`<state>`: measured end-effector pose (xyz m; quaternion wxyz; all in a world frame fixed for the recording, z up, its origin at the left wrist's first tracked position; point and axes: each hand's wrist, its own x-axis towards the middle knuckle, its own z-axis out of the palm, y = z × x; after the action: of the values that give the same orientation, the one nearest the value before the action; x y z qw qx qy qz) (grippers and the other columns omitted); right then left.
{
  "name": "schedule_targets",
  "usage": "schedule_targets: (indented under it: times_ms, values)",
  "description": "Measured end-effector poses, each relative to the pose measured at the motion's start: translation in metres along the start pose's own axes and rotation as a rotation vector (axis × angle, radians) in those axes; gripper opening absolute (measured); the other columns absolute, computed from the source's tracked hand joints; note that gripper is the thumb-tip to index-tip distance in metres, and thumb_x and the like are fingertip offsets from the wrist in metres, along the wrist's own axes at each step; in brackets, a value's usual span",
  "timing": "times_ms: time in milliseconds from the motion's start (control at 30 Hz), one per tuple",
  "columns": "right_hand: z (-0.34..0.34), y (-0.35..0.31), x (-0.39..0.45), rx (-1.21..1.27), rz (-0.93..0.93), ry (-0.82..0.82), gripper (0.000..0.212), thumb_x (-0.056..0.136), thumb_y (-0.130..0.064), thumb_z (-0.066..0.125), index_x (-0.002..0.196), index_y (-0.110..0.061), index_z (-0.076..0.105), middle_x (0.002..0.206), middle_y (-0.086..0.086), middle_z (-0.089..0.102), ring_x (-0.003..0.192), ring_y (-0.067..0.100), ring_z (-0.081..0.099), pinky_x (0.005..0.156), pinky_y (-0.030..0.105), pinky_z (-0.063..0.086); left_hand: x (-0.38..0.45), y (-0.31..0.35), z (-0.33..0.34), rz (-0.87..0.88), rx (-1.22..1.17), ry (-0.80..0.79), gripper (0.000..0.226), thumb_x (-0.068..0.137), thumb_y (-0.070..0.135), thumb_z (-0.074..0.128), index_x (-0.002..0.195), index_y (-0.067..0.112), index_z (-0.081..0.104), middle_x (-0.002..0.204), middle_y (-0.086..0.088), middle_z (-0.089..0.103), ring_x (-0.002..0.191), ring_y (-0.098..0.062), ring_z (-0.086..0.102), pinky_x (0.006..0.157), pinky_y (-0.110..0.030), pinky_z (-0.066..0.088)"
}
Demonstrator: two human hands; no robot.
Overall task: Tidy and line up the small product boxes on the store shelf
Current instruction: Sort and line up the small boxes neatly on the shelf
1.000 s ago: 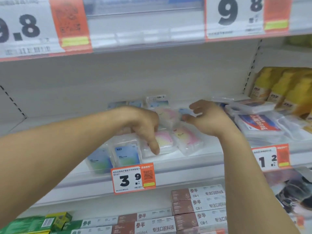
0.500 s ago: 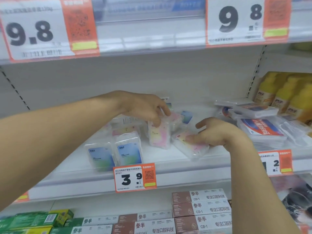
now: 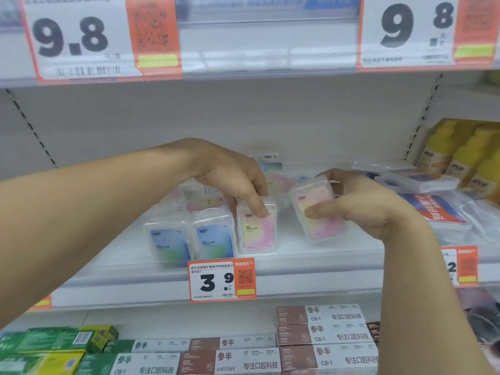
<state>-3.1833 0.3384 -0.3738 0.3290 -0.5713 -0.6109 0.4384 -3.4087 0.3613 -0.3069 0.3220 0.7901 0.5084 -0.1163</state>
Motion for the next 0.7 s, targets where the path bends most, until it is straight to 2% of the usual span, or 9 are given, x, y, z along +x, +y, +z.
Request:
schedule_targets:
  times_ms: [100, 200, 300, 400, 500, 600, 700]
  values:
    - [0.006, 0.001, -0.001, -0.029, 0.035, -0.139, 0.050, 0.065, -0.004, 0.088, 0.108, -0.011, 0.063, 0.096, 0.007, 0.075, 0.093, 0.024, 0.072, 0.080, 0.037, 0.058, -0.004, 0.000, 0.005, 0.032, 0.029, 0.001, 0.026, 0.083, 0.034, 0.072, 0.104, 0.018, 0.070, 0.092, 0.010, 0.076, 0.093, -0.012, 0.072, 0.083, -0.025, 0.052]
    - [0.006, -0.002, -0.007, -0.076, 0.046, -0.233, 0.050, 0.064, -0.006, 0.089, 0.107, -0.014, 0.066, 0.088, 0.002, 0.071, 0.077, 0.015, 0.069, 0.069, 0.028, 0.055, -0.009, -0.001, 0.011, 0.053, 0.079, 0.022, 0.031, 0.082, 0.042, 0.072, 0.104, 0.020, 0.072, 0.097, 0.008, 0.076, 0.095, -0.010, 0.069, 0.093, -0.030, 0.053]
    - [0.006, -0.007, -0.010, -0.162, 0.016, -0.313, 0.055, 0.057, -0.020, 0.096, 0.105, -0.023, 0.070, 0.092, -0.001, 0.069, 0.086, 0.016, 0.068, 0.078, 0.029, 0.055, -0.016, -0.006, 0.014, 0.071, 0.069, 0.002, 0.033, 0.082, 0.046, 0.071, 0.107, 0.025, 0.070, 0.100, 0.016, 0.074, 0.097, 0.000, 0.068, 0.098, -0.029, 0.050]
    - [0.009, -0.013, -0.012, -0.279, -0.024, -0.302, 0.072, 0.043, -0.043, 0.097, 0.109, -0.032, 0.069, 0.107, -0.010, 0.066, 0.106, 0.010, 0.061, 0.094, 0.028, 0.050, -0.026, -0.012, 0.011, 0.049, 0.068, 0.069, 0.050, 0.078, 0.061, 0.066, 0.121, 0.035, 0.062, 0.115, 0.022, 0.067, 0.111, 0.001, 0.061, 0.100, -0.027, 0.046]
    - [0.014, -0.020, -0.012, -0.322, -0.093, -0.273, 0.072, 0.051, -0.039, 0.095, 0.116, -0.036, 0.065, 0.119, -0.016, 0.064, 0.117, 0.004, 0.055, 0.103, 0.030, 0.045, -0.043, -0.027, 0.008, -0.017, 0.147, 0.109, 0.071, 0.067, 0.074, 0.063, 0.129, 0.042, 0.052, 0.121, 0.024, 0.059, 0.114, -0.002, 0.057, 0.103, -0.030, 0.044]
    - [0.025, -0.028, -0.010, -0.333, -0.193, -0.229, 0.069, 0.055, -0.030, 0.095, 0.117, -0.036, 0.064, 0.111, -0.015, 0.069, 0.111, 0.008, 0.060, 0.099, 0.032, 0.050, -0.066, -0.057, 0.017, -0.046, 0.187, 0.105, 0.062, 0.066, 0.076, 0.065, 0.120, 0.045, 0.057, 0.116, 0.027, 0.062, 0.109, 0.004, 0.058, 0.101, -0.030, 0.046]
    - [0.035, -0.030, -0.007, -0.374, -0.245, -0.222, 0.065, 0.053, -0.032, 0.097, 0.112, -0.036, 0.068, 0.105, -0.014, 0.070, 0.107, 0.011, 0.063, 0.099, 0.035, 0.050, -0.081, -0.087, 0.037, 0.047, 0.138, 0.223, 0.052, 0.070, 0.070, 0.066, 0.114, 0.041, 0.061, 0.115, 0.028, 0.063, 0.110, 0.006, 0.057, 0.102, -0.031, 0.045]
